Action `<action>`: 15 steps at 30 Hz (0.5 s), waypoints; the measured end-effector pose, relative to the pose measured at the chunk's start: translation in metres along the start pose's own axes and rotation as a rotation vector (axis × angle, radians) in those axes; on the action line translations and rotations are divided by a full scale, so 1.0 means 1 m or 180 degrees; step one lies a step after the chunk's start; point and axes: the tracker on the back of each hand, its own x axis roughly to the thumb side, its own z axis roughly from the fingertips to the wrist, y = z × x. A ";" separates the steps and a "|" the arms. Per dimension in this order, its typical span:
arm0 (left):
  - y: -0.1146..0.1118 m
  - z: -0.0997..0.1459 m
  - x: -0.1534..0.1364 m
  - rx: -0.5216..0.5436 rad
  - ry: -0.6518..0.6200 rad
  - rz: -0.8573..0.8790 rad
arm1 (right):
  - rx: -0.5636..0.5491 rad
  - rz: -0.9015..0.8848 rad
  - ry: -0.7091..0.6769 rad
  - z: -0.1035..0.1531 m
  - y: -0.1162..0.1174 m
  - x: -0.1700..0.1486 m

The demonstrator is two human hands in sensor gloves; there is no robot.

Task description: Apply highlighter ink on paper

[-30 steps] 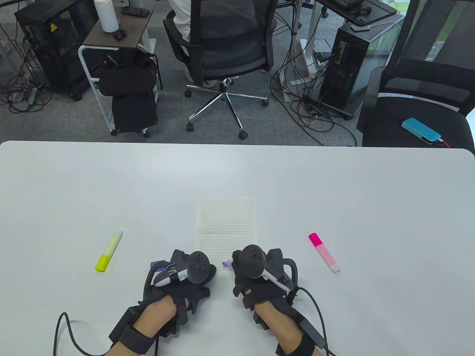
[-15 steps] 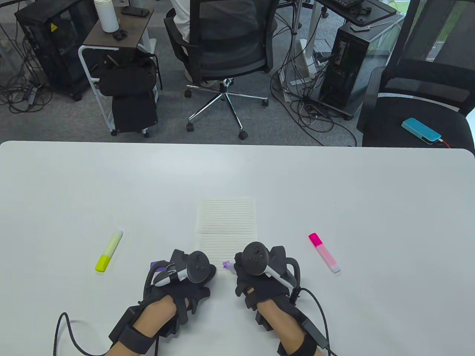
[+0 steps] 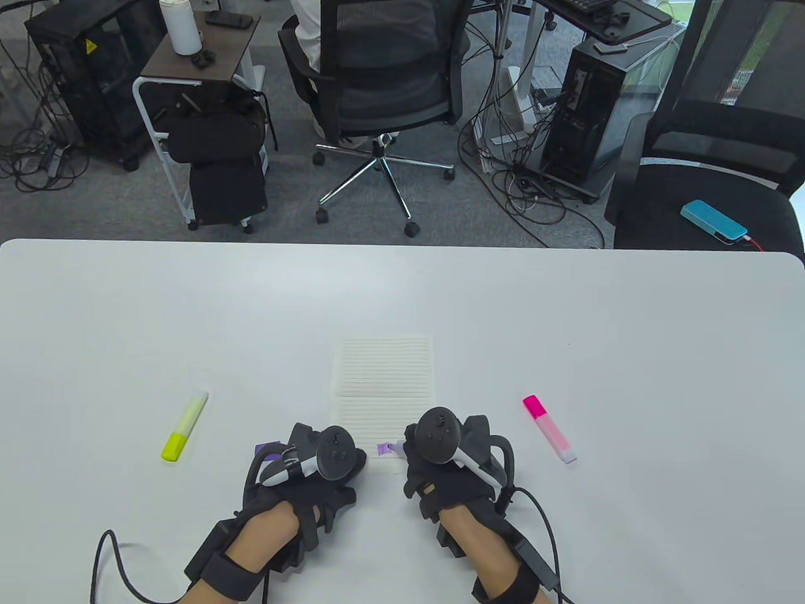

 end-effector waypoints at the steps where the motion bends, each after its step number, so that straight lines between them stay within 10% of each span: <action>1: 0.000 0.000 0.000 -0.0003 -0.0002 0.0000 | -0.0020 0.0008 -0.0008 0.000 0.000 0.000; 15: 0.000 0.000 0.000 -0.0003 -0.0001 0.0006 | -0.0175 0.0056 -0.0003 -0.001 0.005 0.001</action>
